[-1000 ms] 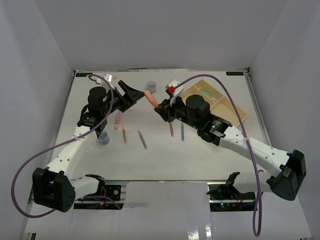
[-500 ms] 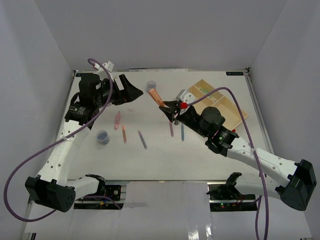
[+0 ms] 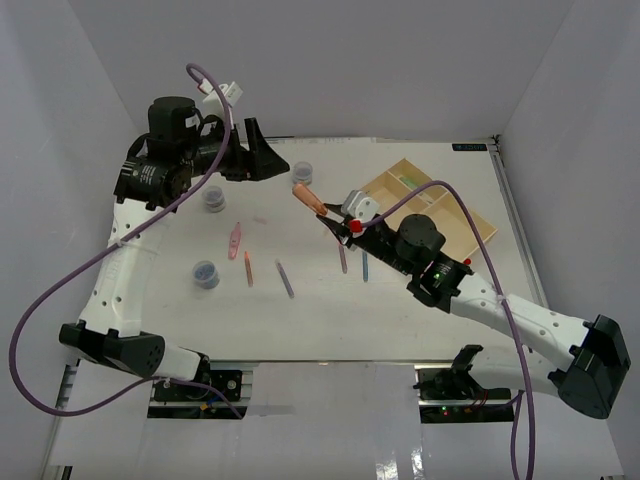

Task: Sort the stationery into containers
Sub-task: Close the pen cap.

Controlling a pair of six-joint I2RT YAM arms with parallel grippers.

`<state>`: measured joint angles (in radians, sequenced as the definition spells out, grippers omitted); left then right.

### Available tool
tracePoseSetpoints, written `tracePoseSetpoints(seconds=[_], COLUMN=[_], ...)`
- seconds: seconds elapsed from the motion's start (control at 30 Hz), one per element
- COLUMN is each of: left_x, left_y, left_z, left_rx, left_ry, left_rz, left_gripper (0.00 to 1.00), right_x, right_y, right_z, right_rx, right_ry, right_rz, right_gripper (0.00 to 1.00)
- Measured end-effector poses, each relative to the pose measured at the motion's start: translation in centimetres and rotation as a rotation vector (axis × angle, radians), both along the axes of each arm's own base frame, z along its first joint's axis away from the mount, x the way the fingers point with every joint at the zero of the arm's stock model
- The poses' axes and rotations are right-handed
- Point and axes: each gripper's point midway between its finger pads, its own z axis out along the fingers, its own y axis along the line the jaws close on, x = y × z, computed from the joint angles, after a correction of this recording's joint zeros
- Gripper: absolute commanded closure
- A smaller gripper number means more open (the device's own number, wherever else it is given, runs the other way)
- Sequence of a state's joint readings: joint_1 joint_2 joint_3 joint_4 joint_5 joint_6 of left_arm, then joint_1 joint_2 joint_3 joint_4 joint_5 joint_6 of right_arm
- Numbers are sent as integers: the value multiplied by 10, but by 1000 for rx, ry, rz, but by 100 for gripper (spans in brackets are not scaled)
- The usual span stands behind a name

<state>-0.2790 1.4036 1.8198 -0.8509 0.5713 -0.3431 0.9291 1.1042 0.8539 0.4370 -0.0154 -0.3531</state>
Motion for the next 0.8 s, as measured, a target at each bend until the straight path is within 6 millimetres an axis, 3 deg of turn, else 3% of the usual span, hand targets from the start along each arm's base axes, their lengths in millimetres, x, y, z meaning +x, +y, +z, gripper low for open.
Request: tracePoseSetpoints(seconds=[0.3,0.63,0.8], left_x=[-15,-24,-25], left_y=[-8,-9,-9], left_z=[-24,-60,-65], left_rx=[14,38,39], left_ry=[77,131,122], left_rz=[-108,-151,-163], left_gripper=[27,30,34], right_x=[6,5,5], right_y=[16,25,30], right_z=[-22,-14,-20], right_rx=[-80,-77,-92], right_ry=[2,-6,10], right_rz=[34,68,86], right_gripper=[86,87,87])
